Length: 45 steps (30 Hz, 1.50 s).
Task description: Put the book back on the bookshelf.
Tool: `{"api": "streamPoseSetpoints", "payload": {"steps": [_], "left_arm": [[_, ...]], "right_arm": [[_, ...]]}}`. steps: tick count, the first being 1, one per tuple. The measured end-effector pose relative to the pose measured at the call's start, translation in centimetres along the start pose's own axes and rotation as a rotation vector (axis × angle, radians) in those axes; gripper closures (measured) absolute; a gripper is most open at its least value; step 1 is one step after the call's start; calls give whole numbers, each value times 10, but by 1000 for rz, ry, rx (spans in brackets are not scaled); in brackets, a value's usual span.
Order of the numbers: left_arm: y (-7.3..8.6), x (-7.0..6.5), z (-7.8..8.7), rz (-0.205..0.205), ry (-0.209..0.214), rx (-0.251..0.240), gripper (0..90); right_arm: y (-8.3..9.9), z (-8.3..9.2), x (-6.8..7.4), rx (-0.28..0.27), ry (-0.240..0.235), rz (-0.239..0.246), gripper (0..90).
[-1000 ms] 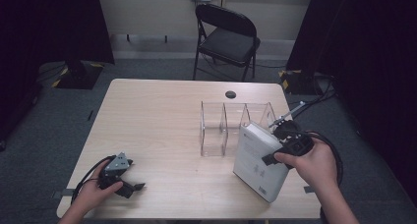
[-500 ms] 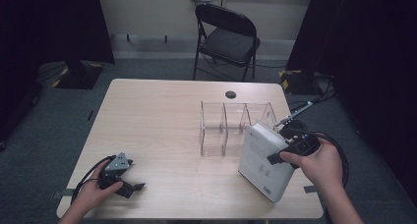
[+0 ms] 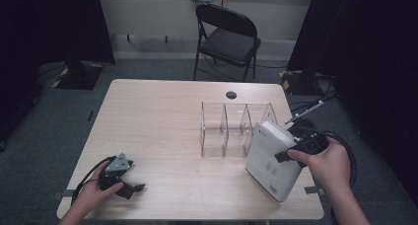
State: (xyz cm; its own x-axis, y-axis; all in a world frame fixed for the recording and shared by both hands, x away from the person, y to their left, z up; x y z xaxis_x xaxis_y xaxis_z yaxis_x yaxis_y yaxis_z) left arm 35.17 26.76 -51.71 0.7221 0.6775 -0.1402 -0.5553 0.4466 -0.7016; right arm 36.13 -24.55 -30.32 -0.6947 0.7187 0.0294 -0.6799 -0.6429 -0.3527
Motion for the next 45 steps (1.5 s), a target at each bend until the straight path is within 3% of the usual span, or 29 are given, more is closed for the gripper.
{"api": "streamPoseSetpoints", "payload": {"steps": [24,27,39,45], "left_arm": [[0,0,0,-1,0,0,0],[0,0,0,0,0,0,0],[0,0,0,0,0,0,0],[0,0,0,0,0,0,0]], "right_arm": [[-7,1,-21,5,70,-58,522],[-10,1,-21,12,72,-96,522],[-18,2,-28,14,85,-136,523],[-18,4,-35,-12,90,-163,522]]}}
Point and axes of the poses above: each handheld gripper's, and its own axes: z roughly backward along the jaws, y roughly out of its underside, x roughly to its left, the point moved 2 cm from there along -z, roughly forward along the jaws, and after that the axes turned 11 degrees about z, right-handed, at the moved point
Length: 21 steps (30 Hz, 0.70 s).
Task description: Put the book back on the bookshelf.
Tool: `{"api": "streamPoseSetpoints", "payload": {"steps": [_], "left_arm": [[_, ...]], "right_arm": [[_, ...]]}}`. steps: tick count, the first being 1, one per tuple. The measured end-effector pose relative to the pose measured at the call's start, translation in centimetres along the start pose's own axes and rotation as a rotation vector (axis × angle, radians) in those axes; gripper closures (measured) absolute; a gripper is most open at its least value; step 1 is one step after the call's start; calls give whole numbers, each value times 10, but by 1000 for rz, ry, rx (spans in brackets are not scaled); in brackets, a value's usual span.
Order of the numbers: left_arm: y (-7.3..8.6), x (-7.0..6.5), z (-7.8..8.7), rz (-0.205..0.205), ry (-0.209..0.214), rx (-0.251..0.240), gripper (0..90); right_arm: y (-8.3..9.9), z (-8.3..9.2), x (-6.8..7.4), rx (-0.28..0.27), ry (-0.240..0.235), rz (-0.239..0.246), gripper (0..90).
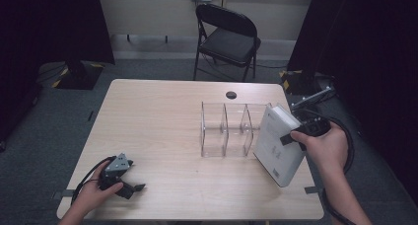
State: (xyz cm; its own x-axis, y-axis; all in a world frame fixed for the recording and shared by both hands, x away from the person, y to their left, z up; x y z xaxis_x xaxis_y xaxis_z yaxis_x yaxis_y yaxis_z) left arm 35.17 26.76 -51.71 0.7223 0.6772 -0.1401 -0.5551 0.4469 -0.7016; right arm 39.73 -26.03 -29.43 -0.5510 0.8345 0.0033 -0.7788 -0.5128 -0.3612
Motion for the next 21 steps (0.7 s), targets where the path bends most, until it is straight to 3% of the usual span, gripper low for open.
{"api": "streamPoseSetpoints", "payload": {"steps": [9,16,21], "left_arm": [[0,0,0,0,0,0,0],[0,0,0,0,0,0,0],[0,0,0,-1,0,0,0]], "right_arm": [[-7,-2,-3,3,15,-1,523],[-12,-7,-5,-6,13,-40,522],[-22,-10,-1,14,24,-30,522]]}}
Point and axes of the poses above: each handheld gripper's, and its own axes: z roughly backward along the jaws, y roughly out of its underside, x roughly to its left, the point moved 2 cm from there along -z, roughly forward along the jaws, and after that the axes turned 11 degrees about z, right-handed, at the moved point
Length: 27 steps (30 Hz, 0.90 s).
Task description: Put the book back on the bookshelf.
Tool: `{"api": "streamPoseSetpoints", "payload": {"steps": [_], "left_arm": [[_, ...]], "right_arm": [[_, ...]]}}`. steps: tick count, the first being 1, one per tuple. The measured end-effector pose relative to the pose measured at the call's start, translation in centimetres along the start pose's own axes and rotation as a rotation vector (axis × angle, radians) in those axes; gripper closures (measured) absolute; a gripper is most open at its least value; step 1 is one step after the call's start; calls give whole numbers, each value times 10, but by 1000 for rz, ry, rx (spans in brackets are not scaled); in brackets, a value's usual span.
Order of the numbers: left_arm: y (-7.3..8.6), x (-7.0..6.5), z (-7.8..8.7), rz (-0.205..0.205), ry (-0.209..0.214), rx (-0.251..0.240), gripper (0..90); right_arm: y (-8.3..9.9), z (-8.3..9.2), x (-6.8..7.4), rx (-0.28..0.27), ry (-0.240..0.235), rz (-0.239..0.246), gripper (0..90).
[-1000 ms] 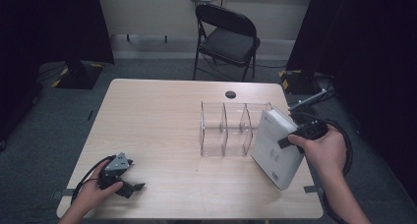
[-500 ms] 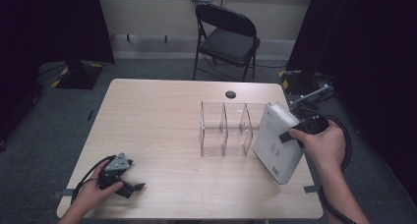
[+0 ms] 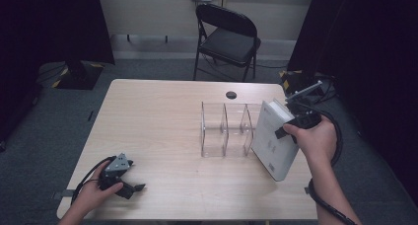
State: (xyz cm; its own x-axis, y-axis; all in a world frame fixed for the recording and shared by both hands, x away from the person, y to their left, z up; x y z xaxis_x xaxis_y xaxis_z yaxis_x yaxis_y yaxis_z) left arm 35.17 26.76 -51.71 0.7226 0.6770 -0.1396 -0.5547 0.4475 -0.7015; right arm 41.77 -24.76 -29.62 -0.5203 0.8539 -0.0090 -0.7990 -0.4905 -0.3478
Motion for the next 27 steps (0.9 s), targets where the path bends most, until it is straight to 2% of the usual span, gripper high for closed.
{"api": "streamPoseSetpoints", "payload": {"steps": [7,10,18,24,27], "left_arm": [[0,0,0,0,0,0,0],[0,0,0,0,0,0,0],[0,0,0,0,0,-1,0],[0,0,0,0,0,0,0],[0,0,0,0,0,-1,0]], "right_arm": [[-9,-5,2,-3,-7,-10,523],[-12,-7,3,1,6,-5,522],[-19,-13,1,2,11,-19,523],[-23,-16,1,4,8,-13,523],[-26,-16,0,-3,7,-31,522]]}}
Point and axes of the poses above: each handheld gripper's, and its own axes: z roughly backward along the jaws, y roughly out of its underside, x roughly to its left, the point moved 2 cm from there along -z, roughly forward along the jaws, and after that the axes turned 11 degrees about z, right-handed, at the moved point
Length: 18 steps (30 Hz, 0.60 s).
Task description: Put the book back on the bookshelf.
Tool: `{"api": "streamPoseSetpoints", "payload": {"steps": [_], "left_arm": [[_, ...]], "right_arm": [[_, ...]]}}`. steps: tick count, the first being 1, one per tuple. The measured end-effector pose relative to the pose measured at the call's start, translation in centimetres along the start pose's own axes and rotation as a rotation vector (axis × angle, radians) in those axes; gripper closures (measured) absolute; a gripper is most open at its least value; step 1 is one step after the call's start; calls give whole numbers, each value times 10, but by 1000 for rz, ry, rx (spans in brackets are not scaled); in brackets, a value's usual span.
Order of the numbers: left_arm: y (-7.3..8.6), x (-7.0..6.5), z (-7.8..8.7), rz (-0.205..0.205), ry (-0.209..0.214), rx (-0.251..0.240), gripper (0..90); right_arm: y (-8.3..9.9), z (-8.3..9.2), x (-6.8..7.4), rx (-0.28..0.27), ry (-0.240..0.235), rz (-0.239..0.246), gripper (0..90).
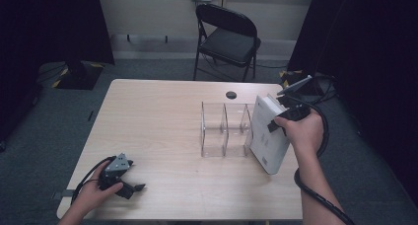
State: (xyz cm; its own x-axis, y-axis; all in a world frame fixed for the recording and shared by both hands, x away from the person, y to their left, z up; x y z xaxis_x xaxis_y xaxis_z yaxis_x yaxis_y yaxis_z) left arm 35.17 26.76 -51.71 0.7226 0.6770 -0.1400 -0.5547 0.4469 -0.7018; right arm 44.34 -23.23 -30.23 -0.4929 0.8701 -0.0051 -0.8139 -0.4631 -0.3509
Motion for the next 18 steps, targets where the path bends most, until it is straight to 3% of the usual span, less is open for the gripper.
{"api": "streamPoseSetpoints", "payload": {"steps": [18], "left_arm": [[0,0,0,0,0,0,0]], "right_arm": [[-14,-3,-3,-18,22,-11,522]]}}
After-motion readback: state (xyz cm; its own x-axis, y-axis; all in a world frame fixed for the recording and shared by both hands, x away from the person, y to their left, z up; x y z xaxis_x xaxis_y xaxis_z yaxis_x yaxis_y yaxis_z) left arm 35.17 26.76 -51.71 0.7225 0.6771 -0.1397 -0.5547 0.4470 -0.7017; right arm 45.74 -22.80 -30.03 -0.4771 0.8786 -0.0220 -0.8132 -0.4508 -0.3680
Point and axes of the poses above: each handheld gripper's, and its own axes: z roughly backward along the jaws, y roughly out of its underside, x roughly to its left, the point moved 2 cm from there along -z, roughly forward along the jaws, and after that the axes turned 11 degrees about z, right-handed, at the moved point
